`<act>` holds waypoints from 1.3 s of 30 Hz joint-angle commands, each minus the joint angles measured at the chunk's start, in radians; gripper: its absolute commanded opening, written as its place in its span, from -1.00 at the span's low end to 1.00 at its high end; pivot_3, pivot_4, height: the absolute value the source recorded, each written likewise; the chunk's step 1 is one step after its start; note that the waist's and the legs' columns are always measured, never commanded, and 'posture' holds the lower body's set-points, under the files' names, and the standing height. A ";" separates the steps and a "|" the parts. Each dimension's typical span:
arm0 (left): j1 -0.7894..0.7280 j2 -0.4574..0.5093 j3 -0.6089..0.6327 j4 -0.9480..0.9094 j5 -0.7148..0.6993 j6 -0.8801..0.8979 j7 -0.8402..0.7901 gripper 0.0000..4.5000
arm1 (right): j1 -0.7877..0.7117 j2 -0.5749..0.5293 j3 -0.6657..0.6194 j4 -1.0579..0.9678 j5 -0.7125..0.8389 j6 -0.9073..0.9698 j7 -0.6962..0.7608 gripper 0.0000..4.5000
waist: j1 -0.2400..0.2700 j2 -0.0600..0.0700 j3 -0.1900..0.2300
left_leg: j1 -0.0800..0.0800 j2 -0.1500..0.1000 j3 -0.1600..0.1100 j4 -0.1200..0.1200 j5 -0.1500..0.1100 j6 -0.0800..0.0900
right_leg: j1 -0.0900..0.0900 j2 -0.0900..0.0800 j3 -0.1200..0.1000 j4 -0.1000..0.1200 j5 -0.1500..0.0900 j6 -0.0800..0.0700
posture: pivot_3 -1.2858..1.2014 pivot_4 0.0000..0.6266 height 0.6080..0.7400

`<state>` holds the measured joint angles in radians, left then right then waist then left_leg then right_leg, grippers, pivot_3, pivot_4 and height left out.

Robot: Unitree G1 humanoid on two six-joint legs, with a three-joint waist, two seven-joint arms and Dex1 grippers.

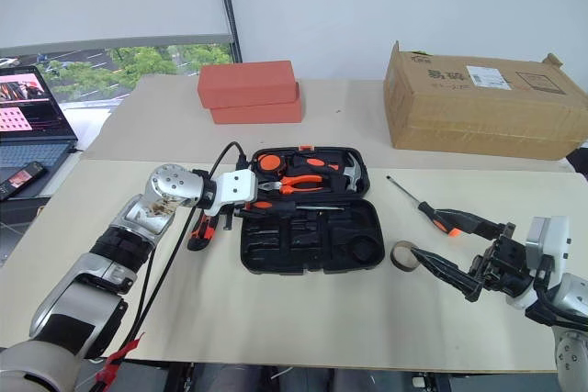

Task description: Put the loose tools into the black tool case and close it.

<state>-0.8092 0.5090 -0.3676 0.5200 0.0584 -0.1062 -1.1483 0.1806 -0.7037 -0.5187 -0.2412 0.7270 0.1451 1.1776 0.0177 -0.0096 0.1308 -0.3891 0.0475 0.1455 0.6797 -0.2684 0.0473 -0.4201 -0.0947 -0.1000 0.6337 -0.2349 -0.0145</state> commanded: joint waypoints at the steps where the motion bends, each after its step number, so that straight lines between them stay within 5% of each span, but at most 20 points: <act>1: -0.001 0.004 0.010 -0.030 0.002 0.005 -0.021 -0.58 | 0.003 -0.003 -0.028 -0.012 0.001 -0.030 0.006 1.00 | -0.002 0.000 0.000 | 0.000 0.000 0.000 0.000 0.000 0.000 | 0.000 0.000 0.000 0.000 0.000 0.000 | 0.03 -0.52 0.57; 3: 0.006 0.003 0.015 -0.046 -0.009 0.013 -0.030 -0.13 | 0.003 -0.004 -0.028 -0.008 0.000 -0.034 0.008 1.00 | -0.005 0.000 0.000 | 0.000 0.000 0.000 0.000 0.000 0.000 | 0.000 0.000 0.000 0.000 0.000 0.000 | 0.03 -0.52 0.57; 10: -0.019 0.013 0.043 -0.035 -0.001 0.016 -0.002 0.95 | -0.005 -0.008 -0.024 0.006 -0.006 -0.040 0.013 1.00 | -0.005 0.000 0.000 | 0.000 0.000 0.000 0.000 0.000 0.000 | 0.000 0.000 0.000 0.001 0.000 0.000 | 0.03 -0.52 0.57; 18: -0.074 -0.065 0.241 -0.182 -0.266 0.240 0.012 0.98 | -0.002 -0.007 -0.035 0.046 -0.011 -0.065 0.042 1.00 | -0.002 0.000 0.000 | 0.000 0.000 0.000 0.001 0.004 -0.006 | 0.000 0.000 0.000 0.001 0.000 0.000 | 0.03 -0.52 0.57; 21: -0.050 -0.116 0.207 -0.169 -0.239 0.239 0.031 0.64 | -0.012 -0.009 -0.028 0.065 -0.002 -0.060 0.056 1.00 | -0.002 0.001 0.000 | 0.001 -0.001 0.000 0.001 0.004 -0.006 | 0.002 -0.001 0.001 0.002 0.000 0.001 | 0.03 -0.52 0.57; 31: -0.015 -0.229 0.094 0.140 -0.077 0.054 0.116 -0.96 | -0.039 -0.016 -0.049 0.144 -0.013 -0.092 0.094 1.00 | -0.007 -0.002 0.001 | 0.004 -0.001 0.001 0.001 0.003 -0.005 | -0.001 0.001 0.004 0.008 -0.001 0.001 | 0.03 -0.52 0.57; 39: 0.010 -0.228 -0.015 0.261 0.068 -0.079 0.132 -0.99 | -0.008 -0.030 -0.086 0.170 -0.007 -0.111 0.128 1.00 | -0.007 -0.003 0.000 | 0.008 -0.002 0.001 0.001 0.000 0.001 | 0.005 -0.004 0.004 0.007 -0.001 0.001 | 0.03 -0.52 0.57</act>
<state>-0.8287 0.2759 -0.3303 0.7356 0.0674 -0.1734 -0.9979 0.1770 -0.7096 -0.5662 -0.0663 0.7081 0.0589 1.2961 0.0110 -0.0131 0.1311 -0.3794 0.0457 0.1462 0.6811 -0.2690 0.0486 -0.4135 -0.0983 -0.0961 0.6410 -0.2358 -0.0137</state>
